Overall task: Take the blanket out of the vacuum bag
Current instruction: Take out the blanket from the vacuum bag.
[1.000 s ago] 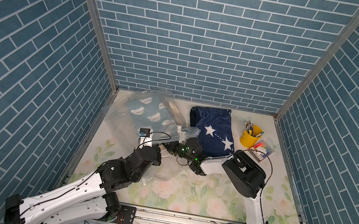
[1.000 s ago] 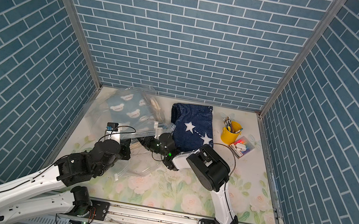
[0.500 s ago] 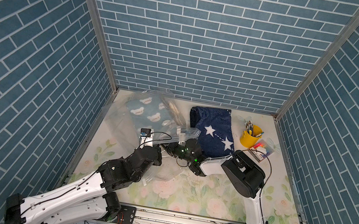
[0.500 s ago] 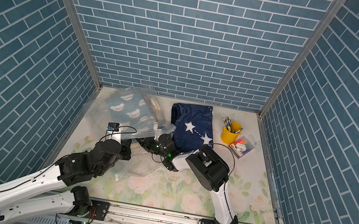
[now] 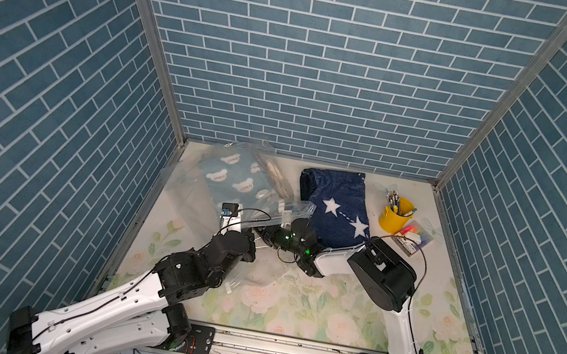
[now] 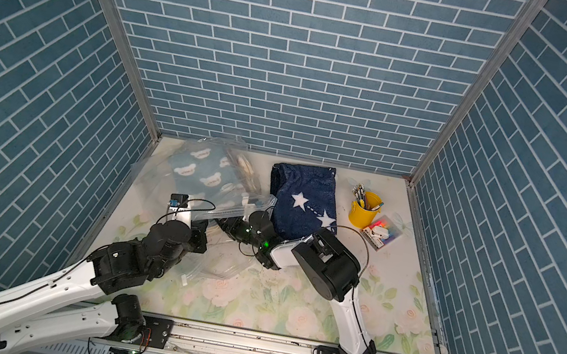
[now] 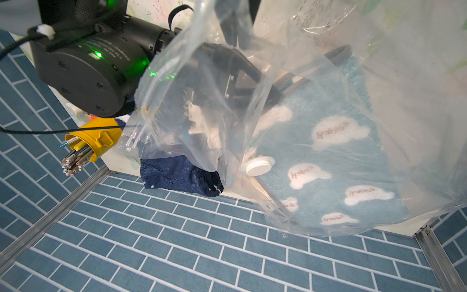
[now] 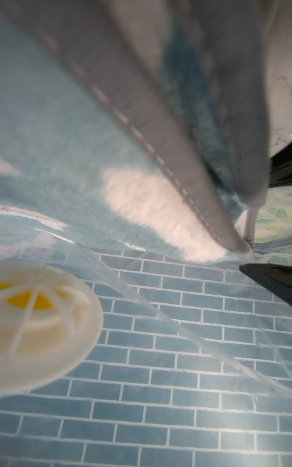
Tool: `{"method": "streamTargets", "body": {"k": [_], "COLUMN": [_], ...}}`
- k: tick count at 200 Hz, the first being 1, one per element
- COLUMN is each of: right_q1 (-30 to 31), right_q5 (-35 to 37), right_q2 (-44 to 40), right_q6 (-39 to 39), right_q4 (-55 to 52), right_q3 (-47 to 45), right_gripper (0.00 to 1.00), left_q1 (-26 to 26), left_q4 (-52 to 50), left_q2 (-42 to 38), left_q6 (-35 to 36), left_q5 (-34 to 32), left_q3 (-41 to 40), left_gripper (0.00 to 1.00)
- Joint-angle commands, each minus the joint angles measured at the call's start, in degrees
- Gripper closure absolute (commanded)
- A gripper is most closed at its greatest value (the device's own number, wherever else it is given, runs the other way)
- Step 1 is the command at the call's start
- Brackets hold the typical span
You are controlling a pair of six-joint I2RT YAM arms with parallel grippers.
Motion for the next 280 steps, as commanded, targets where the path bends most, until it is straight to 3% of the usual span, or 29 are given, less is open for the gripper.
{"method": "streamTargets", "body": {"k": [1, 17, 64, 84, 171, 219, 280], "right_q1": [-0.3, -0.2, 0.3, 0.5, -1.5, -2.4, -3.6], "right_q5": [1.1, 1.2, -0.3, -1.9, -3.1, -1.7, -1.1], "right_q2": [1.7, 1.7, -1.1, -2.1, -2.3, -1.0, -0.7], "right_q6": [-0.6, -1.2, -1.4, -0.8, -3.6, -2.4, -2.5], "right_q4": [0.5, -0.7, 0.9, 1.6, -2.8, -0.5, 0.2], "right_q3": [1.5, 2.7, 2.3, 2.5, 8.6, 4.1, 1.2], "right_gripper": [0.51, 0.54, 0.90, 1.00, 1.00, 1.00, 0.73], "left_q1": [0.1, 0.1, 0.1, 0.1, 0.1, 0.1, 0.1], "left_q4": [1.4, 1.5, 1.1, 1.1, 0.3, 0.4, 0.7], "left_q2": [-0.4, -0.4, -0.3, 0.1, 0.3, 0.5, 0.8], "left_q6": [0.2, 0.2, 0.6, 0.8, 1.1, 1.3, 1.3], "left_q5": [-0.4, -0.1, -0.6, -0.6, -1.1, -1.2, -1.2], "left_q3": [-0.9, -0.9, -0.2, 0.0, 1.2, 1.6, 1.5], "left_gripper": [0.98, 0.98, 0.98, 0.98, 0.98, 0.98, 0.98]}}
